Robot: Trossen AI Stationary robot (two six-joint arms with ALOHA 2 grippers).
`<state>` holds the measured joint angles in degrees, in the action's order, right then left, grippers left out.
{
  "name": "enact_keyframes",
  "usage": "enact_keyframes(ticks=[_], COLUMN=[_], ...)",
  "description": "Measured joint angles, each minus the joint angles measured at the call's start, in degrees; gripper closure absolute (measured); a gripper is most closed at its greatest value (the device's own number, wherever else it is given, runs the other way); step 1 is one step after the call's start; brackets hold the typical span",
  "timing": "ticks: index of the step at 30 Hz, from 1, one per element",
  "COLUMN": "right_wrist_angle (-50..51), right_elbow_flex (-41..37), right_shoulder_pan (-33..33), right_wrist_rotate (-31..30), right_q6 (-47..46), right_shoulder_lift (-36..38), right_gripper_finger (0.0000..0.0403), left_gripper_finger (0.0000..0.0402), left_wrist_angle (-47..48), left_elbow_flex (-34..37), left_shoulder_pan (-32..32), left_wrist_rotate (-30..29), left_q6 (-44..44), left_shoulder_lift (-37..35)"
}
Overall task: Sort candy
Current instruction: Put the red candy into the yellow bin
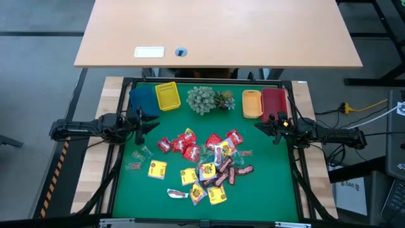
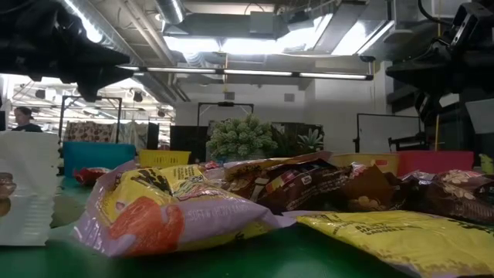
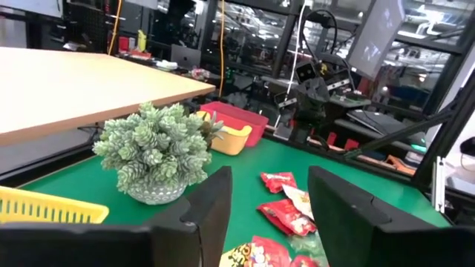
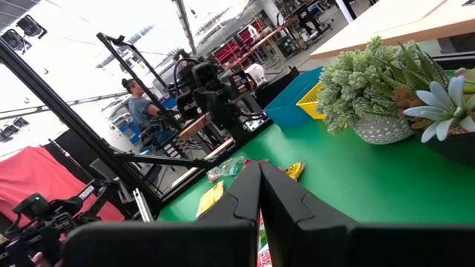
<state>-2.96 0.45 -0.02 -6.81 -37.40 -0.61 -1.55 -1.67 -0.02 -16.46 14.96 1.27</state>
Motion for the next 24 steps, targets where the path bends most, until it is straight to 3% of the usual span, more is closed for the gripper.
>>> enact_keyframes(ticks=[6,16,24], right_wrist_angle=[0.0,0.01,0.02], right_elbow_flex=[0.05,0.07,0.07], right_shoulder_pan=[0.0,-0.01,-0.01], right_wrist_rotate=[0.02,0.03,0.02], right_q6=[-0.01,-0.01,-0.01], right_shoulder_lift=[0.0,0.0,0.01], right_gripper_finger=[0.0391,0.0391,0.0391], left_gripper_finger=[0.0235,0.0235,0.0238], left_wrist_angle=[-5.02,-21.04,-27.68], left_elbow_flex=[-0.02,-0.09,-0.41], left_shoulder_pan=[-0.01,-0.23,-5.33], left_wrist_rotate=[0.99,7.06,6.35], left_q6=[-0.75,-10.73,-15.41], left_shoulder_lift=[4.64,18.26,28.9])
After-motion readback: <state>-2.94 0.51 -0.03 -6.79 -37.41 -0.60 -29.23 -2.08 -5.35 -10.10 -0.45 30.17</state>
